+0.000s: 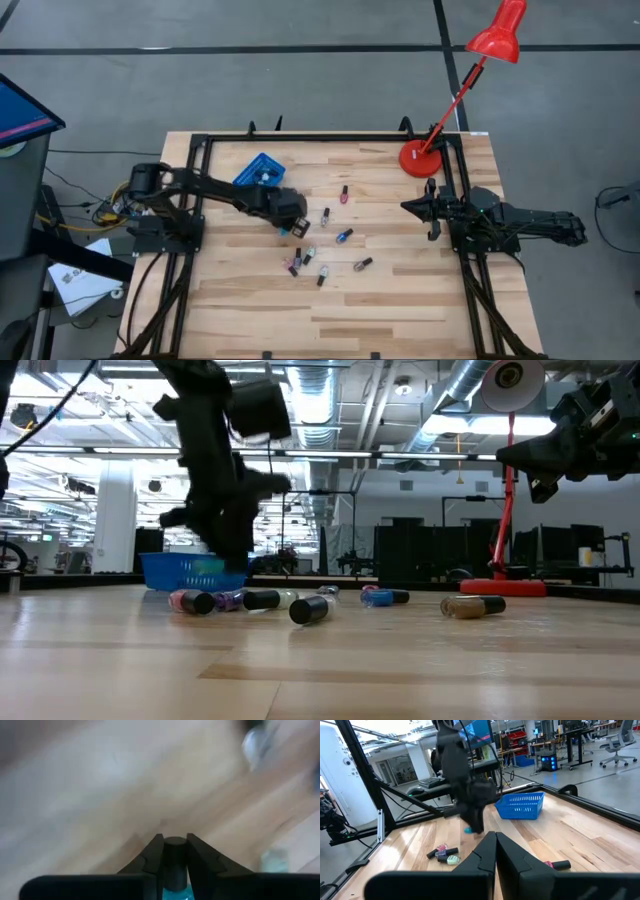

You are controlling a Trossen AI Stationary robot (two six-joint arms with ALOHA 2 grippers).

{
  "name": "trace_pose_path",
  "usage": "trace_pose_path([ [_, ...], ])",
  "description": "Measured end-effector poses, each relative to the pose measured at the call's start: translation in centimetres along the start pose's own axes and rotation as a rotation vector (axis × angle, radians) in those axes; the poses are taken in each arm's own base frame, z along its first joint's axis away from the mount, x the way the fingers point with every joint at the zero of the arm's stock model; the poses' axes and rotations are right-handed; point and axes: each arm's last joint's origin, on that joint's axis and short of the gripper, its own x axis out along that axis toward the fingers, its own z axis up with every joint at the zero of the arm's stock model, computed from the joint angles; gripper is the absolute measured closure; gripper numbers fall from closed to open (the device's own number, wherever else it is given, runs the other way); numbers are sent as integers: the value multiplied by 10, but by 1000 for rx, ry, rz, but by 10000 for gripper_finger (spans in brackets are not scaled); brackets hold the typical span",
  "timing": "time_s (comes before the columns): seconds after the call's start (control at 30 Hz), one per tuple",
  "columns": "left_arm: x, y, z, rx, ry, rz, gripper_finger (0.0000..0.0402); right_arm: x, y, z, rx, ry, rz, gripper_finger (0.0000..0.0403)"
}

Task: Pick & Place Nail Polish
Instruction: Put the light blue nail polish bottle into the blue bin

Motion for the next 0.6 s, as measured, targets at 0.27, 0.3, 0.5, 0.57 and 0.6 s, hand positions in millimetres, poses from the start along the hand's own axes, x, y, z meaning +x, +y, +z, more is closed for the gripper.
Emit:
trace_pose_path([
  [0.27,-66,23,31,-47,-267,-71,354,0,0,0,0,0,0,403],
  [0.3,-73,29,36,-52,-320,-49,354,0,0,0,0,0,0,403],
  [0.5,-96,73,62,-63,-450,132,354,0,0,0,0,0,1,403],
  [0.57,-96,87,69,-73,-443,182,354,0,0,0,0,0,0,403],
  [0.6,-94,92,72,-70,-429,211,354,0,0,0,0,0,1,403],
])
